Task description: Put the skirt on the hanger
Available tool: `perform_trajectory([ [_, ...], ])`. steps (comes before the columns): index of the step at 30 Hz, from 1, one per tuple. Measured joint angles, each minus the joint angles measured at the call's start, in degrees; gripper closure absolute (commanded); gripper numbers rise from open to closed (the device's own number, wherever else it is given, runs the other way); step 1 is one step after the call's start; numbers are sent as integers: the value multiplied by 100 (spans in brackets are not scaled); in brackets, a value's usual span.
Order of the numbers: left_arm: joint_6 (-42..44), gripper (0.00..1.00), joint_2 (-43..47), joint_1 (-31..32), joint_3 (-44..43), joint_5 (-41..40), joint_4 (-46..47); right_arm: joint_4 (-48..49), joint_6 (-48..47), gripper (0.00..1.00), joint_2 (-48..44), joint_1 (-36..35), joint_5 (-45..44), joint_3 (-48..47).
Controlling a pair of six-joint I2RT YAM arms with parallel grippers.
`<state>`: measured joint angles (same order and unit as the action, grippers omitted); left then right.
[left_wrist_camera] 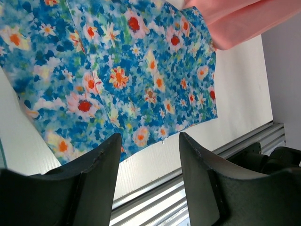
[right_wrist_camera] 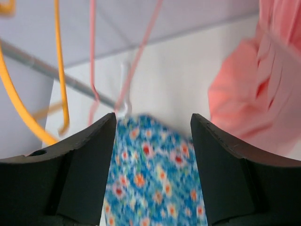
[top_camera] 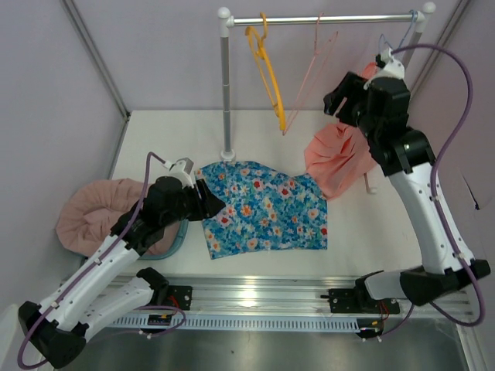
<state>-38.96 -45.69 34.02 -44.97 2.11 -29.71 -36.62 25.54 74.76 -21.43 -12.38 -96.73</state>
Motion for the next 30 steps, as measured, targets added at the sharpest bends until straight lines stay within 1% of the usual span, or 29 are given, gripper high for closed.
perform_trajectory([
  [2,48,42,2,0,-24,7,-59,131,-166,29,509,133,26,-682],
  [9,195,42,33,0,-74,79,-101,382,-603,28,2037,426,195,-2347],
  [13,245,42,33,0,-74,140,-98,463,-820,27,2706,457,273,-3047],
  [16,297,42,31,0,-74,175,-98,468,-962,27,2962,455,282,-3305],
  [22,345,42,33,0,-68,284,-87,621,-1084,29,2929,407,103,-3206],
  [27,348,42,37,0,50,345,-31,892,-1067,30,2393,389,-225,-2293],
  [30,348,42,37,0,129,400,-20,1102,-1060,33,2015,389,-306,-1731],
])
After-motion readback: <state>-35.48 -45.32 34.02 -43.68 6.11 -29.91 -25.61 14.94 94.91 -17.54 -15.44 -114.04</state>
